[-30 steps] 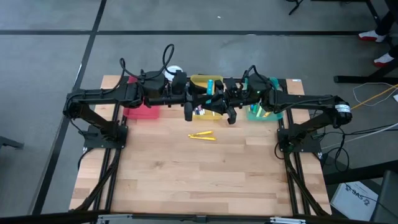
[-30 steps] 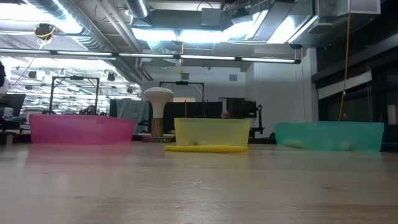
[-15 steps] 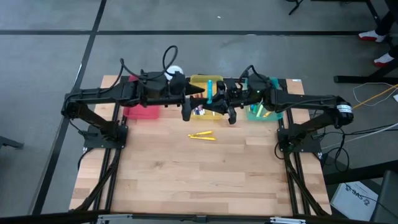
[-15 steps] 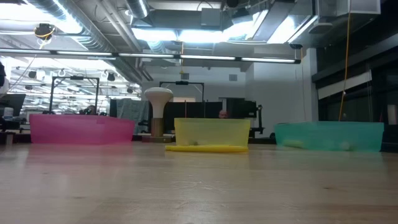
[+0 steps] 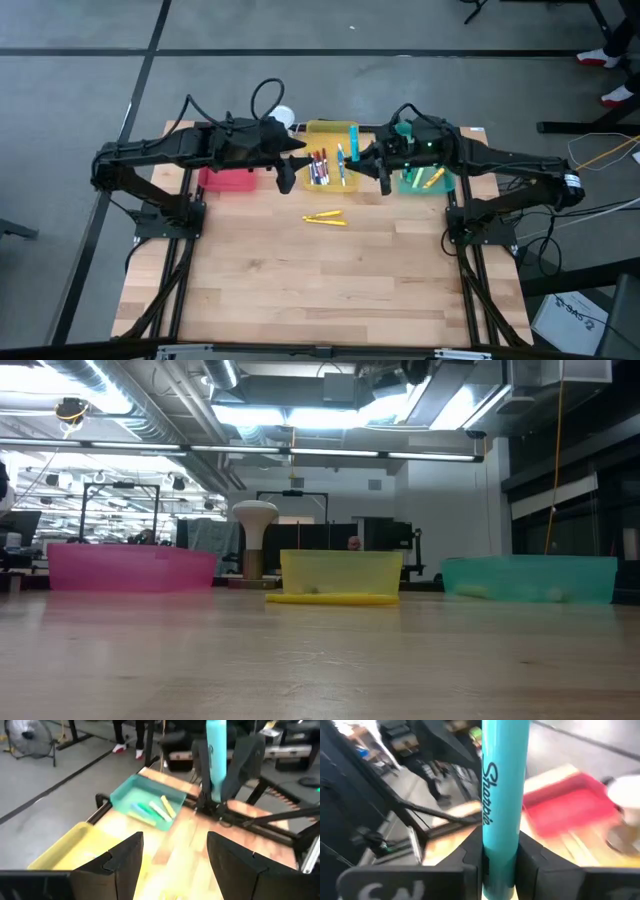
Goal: Pick & Place Markers
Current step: Put the light blue highlighter into the blue bin
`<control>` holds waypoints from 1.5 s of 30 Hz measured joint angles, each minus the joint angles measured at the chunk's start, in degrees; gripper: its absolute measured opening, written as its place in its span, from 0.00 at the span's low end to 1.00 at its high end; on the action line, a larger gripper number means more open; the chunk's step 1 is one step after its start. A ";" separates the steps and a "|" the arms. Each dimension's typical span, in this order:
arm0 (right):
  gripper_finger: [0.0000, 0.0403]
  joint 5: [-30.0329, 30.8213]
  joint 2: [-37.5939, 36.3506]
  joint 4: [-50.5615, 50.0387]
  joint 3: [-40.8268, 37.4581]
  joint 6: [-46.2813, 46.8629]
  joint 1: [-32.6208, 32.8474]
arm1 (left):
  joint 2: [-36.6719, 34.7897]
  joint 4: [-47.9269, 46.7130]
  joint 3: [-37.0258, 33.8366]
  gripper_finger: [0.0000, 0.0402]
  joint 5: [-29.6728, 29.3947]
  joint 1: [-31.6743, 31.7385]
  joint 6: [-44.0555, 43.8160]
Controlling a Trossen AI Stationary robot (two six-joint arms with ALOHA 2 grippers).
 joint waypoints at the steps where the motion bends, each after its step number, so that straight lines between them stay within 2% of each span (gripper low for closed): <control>1: 0.17 0.48 -0.55 -2.09 0.00 -0.02 -0.47 | 0.01 -0.98 0.00 0.53 -0.13 -0.01 -0.09; 6: 0.17 4.56 -1.89 -9.84 0.02 -0.49 -3.22 | 0.01 -5.48 0.00 0.53 -2.54 -0.02 0.19; 12: 0.17 5.29 -1.68 -17.01 0.02 -2.05 -8.91 | 0.23 -6.27 0.00 0.52 -5.93 0.88 3.20; 21: 0.17 11.18 -1.64 -29.29 0.02 -2.83 -17.12 | 2.74 -9.47 0.00 0.51 -0.36 7.77 3.57; 28: 0.17 17.42 -1.64 -41.65 0.02 2.09 -21.64 | 5.98 -11.59 -0.04 0.51 4.28 12.67 4.93; 33: 0.17 19.40 -1.64 -47.22 0.02 2.44 -24.34 | 7.64 -11.88 -0.04 0.50 8.51 15.08 6.07; 38: 0.17 19.99 -1.64 -49.46 -1.87 1.51 -27.00 | 9.86 -13.01 -0.04 0.50 10.57 16.56 7.29; 45: 0.17 19.21 -1.69 -48.93 -10.72 2.86 -28.07 | 13.39 -12.99 -0.04 0.50 13.18 17.57 7.66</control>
